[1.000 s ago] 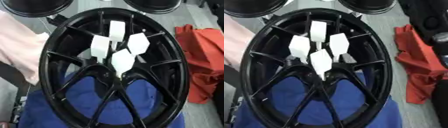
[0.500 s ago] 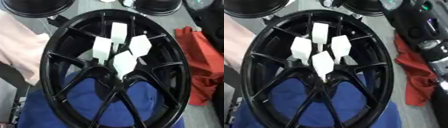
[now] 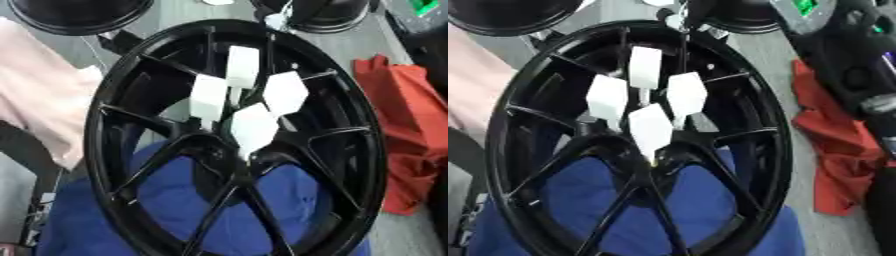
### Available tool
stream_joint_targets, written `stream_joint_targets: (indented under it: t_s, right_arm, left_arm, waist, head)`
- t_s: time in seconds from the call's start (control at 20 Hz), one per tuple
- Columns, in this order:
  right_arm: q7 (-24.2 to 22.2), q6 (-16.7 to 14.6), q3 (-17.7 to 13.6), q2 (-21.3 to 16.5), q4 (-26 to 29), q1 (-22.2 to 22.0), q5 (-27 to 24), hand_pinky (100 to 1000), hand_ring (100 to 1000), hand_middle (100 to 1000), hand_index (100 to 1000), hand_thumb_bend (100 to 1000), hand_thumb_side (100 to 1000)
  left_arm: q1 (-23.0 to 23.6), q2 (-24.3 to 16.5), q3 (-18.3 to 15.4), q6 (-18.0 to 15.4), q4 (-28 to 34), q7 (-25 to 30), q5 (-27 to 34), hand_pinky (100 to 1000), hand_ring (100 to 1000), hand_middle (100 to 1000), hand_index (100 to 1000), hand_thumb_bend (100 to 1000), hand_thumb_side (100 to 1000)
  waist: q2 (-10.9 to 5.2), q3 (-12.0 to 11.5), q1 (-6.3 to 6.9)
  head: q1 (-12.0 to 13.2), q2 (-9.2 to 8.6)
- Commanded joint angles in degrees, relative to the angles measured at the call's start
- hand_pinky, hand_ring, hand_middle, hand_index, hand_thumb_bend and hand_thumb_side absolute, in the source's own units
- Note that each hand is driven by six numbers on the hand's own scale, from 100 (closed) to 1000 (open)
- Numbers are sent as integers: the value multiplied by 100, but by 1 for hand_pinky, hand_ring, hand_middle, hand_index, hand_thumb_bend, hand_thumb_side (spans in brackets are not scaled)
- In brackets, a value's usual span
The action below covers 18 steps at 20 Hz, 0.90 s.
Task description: Pull the pin out of the wheel hub.
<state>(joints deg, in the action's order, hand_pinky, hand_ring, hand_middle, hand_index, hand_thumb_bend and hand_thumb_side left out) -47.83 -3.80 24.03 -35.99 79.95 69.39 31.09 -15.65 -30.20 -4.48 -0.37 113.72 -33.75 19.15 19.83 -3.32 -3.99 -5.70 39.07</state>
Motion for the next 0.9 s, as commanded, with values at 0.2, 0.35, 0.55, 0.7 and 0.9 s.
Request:
stream_joint_targets:
  t_s: [0.2,0.35,0.55,0.7,0.9]
  right_arm:
    - [-27,31,-180,-634,754,-260,-537,896,798,792,833,100,349]
    - [-116,40,-282,-853,1077,-474,-940,891,797,803,848,142,255]
    - [-313,-16,-390,-1074,1458,-681,-1216,885,803,808,884,266,145]
    - [-401,-72,-419,-1199,1685,-807,-1298,884,806,805,878,319,100]
    - [-412,-67,-444,-1305,1855,-951,-1262,880,799,790,867,327,112]
  left_arm:
    - [-29,-68,-68,-5,87,-11,12,711,716,653,782,153,778]
    - [-31,-67,-79,-6,87,-22,12,711,716,653,782,154,778]
    - [-35,-69,-79,-10,87,-15,12,712,716,654,782,154,779]
    - [-37,-71,-82,-13,87,-12,13,713,716,654,782,155,779]
    - [-38,-66,-80,-11,87,-8,14,713,716,654,781,155,780]
  waist:
    - [-72,16,22]
    - [-60,25,20]
    - [-46,22,20]
    - [-39,23,11]
    - [-31,24,-2]
  head:
    - [47,-113]
    - [62,-118]
    - [83,-107]
    - [120,-81]
    - [199,-62]
